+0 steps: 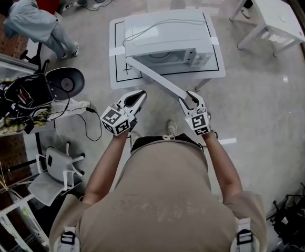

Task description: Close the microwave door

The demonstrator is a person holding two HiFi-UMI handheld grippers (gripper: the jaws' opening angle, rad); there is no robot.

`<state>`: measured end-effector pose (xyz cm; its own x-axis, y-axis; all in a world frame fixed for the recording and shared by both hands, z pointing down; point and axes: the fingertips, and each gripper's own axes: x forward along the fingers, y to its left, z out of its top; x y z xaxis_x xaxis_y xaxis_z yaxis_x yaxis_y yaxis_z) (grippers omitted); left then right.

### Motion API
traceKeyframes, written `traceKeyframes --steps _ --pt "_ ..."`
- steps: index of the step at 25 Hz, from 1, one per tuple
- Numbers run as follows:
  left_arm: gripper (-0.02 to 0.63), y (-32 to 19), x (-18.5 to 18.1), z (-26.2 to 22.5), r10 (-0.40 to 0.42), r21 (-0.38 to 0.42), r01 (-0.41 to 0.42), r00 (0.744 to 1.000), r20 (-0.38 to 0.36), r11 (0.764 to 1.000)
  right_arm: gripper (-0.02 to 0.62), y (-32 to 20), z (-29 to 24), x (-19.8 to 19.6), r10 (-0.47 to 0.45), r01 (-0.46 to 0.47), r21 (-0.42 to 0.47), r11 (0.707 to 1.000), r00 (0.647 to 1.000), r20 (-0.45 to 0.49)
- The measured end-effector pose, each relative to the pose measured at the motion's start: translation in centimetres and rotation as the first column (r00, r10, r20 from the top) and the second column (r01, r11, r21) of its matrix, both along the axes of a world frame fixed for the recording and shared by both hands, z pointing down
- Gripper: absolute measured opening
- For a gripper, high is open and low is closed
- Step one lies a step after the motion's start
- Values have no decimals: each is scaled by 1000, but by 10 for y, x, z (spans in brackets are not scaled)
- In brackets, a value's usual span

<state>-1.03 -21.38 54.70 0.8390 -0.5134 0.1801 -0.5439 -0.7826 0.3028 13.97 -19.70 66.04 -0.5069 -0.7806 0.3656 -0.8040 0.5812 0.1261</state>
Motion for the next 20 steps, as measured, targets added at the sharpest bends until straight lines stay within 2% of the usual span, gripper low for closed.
traceKeyframes --steps 9,20 --pt "6 -12 5 -1 -54 12 53 999 10 999 192 -30 0 24 22 -20 48 999 998 -55" --pt "6 -24 11 -7 -83 32 82 996 16 996 195 -64 -2 46 43 -37 73 997 996 -84"
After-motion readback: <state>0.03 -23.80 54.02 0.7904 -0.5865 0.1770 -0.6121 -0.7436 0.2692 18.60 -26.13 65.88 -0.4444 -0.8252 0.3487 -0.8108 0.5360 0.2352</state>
